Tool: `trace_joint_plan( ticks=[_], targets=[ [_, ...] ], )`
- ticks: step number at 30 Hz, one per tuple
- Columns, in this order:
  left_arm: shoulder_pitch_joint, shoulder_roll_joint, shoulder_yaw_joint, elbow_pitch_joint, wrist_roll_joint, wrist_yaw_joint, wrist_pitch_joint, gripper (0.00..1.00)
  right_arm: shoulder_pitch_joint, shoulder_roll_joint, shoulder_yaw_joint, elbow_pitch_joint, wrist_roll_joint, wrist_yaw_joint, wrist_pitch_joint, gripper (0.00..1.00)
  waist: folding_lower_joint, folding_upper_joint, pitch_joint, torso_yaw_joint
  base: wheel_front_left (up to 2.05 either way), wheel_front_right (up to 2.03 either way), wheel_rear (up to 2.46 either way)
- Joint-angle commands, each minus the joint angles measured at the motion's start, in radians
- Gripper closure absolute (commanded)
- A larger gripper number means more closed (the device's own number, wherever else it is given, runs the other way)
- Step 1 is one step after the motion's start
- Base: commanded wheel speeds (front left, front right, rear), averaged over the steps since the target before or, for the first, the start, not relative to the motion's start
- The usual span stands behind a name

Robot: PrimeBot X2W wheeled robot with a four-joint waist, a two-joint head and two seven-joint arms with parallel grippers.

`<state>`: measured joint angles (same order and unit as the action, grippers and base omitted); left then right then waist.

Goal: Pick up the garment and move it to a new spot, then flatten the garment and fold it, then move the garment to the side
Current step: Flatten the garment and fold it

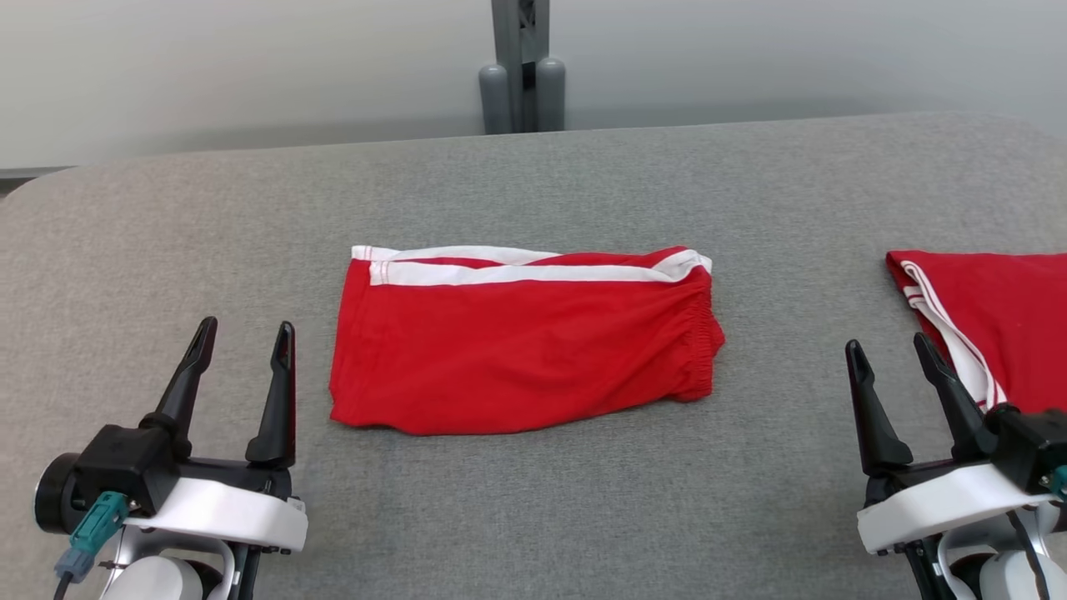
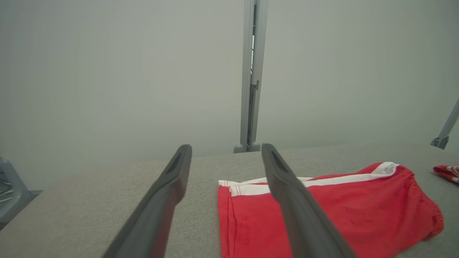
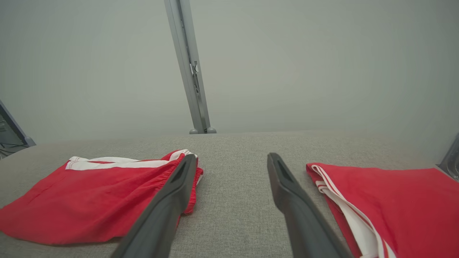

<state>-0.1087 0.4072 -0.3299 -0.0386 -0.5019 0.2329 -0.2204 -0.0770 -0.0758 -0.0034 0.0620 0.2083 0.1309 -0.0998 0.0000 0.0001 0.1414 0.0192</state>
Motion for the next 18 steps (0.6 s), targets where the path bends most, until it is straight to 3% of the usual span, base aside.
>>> trace_joint_plan(
  ticks=[1,10,18],
  targets=[
    [-0.008,0.006,0.0,-0.004,0.0,-0.001,-0.001,0.0,-0.012,-0.01,0.001,-0.002,-0.008,0.0,0.007,0.0,0.0,-0.0001,0.003,0.011,0.0,0.0,0.0],
    [-0.042,-0.017,-0.033,-0.002,0.008,-0.016,-0.003,0.0,-0.125,-0.016,0.132,0.176,0.017,0.0,0.107,0.0,0.0,-0.0001,0.055,0.084,0.0,0.0,0.0],
    [-0.067,-0.034,-0.054,0.017,0.009,-0.029,-0.01,0.0,-0.231,-0.017,0.134,0.382,0.013,0.0,0.069,0.0,0.0,-0.0001,0.088,0.127,0.0,0.0,0.0]
  ],
)
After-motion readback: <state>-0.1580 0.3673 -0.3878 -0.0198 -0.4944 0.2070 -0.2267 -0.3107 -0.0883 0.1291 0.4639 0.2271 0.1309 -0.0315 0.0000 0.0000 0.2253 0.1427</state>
